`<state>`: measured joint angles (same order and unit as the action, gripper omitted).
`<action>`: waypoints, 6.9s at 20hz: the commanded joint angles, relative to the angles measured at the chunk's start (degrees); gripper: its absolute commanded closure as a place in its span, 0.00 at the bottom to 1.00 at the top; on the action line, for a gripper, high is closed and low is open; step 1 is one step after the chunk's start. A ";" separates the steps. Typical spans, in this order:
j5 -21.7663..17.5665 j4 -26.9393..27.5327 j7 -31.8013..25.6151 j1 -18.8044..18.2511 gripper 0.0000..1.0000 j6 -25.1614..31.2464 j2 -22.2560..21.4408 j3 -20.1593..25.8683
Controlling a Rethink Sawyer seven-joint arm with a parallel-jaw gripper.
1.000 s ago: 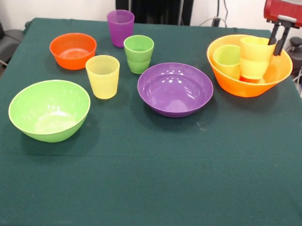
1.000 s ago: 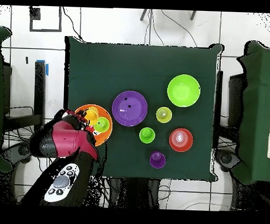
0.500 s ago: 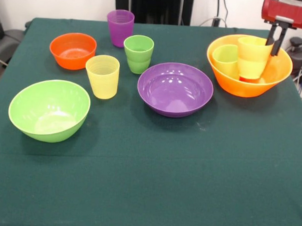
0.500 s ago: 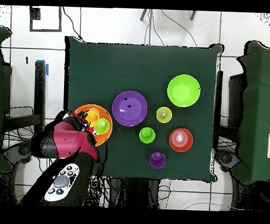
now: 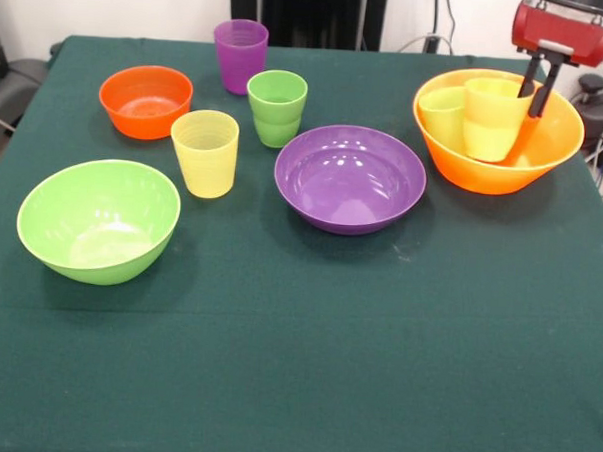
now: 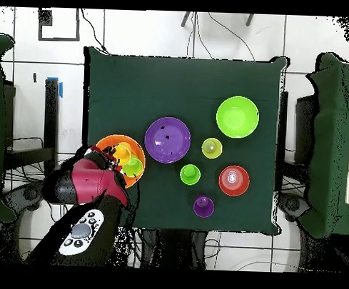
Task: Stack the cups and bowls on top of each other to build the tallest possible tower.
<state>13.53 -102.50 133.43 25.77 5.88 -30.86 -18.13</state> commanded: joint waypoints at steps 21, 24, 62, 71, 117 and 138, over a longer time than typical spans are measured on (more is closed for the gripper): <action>3.11 -1.82 8.96 -0.71 1.00 3.54 -0.35 6.82; 2.70 -1.82 8.18 -1.51 1.00 2.96 -0.45 7.27; 3.24 -0.64 8.91 0.09 0.00 0.65 1.37 5.65; 3.42 -0.52 8.68 0.04 0.00 1.40 1.19 5.64; -5.47 -11.77 -1.74 -12.71 0.00 8.95 -19.07 9.18; -15.55 -6.04 -8.68 -31.73 0.00 11.88 -19.01 20.80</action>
<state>4.66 -110.64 133.43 -3.81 13.99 -54.37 -7.14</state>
